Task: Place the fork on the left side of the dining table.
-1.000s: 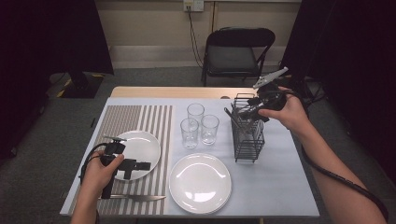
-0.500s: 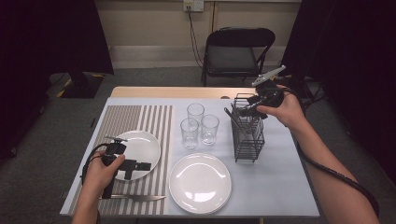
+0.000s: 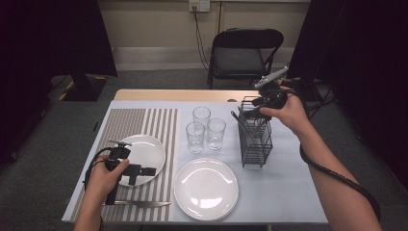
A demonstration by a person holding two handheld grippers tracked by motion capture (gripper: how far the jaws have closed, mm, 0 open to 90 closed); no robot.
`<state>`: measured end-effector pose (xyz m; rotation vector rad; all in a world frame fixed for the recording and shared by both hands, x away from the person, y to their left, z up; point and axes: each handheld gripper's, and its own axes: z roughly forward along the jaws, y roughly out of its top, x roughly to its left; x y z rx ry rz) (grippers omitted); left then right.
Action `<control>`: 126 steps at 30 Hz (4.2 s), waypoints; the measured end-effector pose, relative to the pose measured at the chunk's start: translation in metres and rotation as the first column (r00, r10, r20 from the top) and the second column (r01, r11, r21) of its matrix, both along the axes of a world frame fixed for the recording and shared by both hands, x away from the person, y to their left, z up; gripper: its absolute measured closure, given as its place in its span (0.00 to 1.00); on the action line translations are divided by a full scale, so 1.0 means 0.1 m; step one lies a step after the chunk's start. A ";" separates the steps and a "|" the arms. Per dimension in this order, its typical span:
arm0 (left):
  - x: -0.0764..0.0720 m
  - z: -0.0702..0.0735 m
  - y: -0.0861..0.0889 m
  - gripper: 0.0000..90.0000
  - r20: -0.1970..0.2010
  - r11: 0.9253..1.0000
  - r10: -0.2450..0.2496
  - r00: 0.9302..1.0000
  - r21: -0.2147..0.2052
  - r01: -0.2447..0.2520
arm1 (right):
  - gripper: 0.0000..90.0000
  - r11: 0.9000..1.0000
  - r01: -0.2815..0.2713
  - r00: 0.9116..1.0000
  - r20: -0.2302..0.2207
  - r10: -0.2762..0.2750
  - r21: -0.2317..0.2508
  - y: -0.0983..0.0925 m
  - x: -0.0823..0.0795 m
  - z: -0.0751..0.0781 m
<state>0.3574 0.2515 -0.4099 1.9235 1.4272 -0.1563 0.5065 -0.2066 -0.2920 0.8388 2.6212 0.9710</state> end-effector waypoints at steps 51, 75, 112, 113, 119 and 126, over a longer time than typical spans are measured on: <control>-0.02 0.06 0.04 0.21 0.026 1.000 -0.015 1.000 0.014 0.014 | 0.84 0.996 0.045 0.999 -0.001 -0.045 -0.074 0.23 0.18 -0.35; -0.03 0.09 0.02 0.21 0.034 1.000 -0.022 0.999 0.018 0.021 | 0.97 0.988 0.153 0.985 0.086 -0.150 -0.026 0.07 0.10 -0.25; -0.02 0.06 -0.02 0.21 0.028 1.000 -0.021 0.999 0.024 0.021 | 0.98 0.986 0.137 0.977 0.149 -0.150 0.092 -0.02 -0.03 0.37; -0.02 0.06 -0.01 0.21 0.029 0.999 -0.023 0.999 0.025 0.022 | 0.98 0.987 0.136 0.977 0.150 -0.148 0.090 -0.02 -0.04 0.38; -0.02 0.07 -0.01 0.21 0.032 0.999 -0.024 0.999 0.023 0.023 | 0.98 0.987 0.135 0.975 0.166 -0.148 0.088 -0.03 -0.06 0.50; -0.03 0.07 -0.03 0.21 0.032 0.999 -0.029 0.999 0.020 0.028 | 0.98 0.987 0.132 0.971 0.188 -0.147 0.089 -0.04 -0.10 0.66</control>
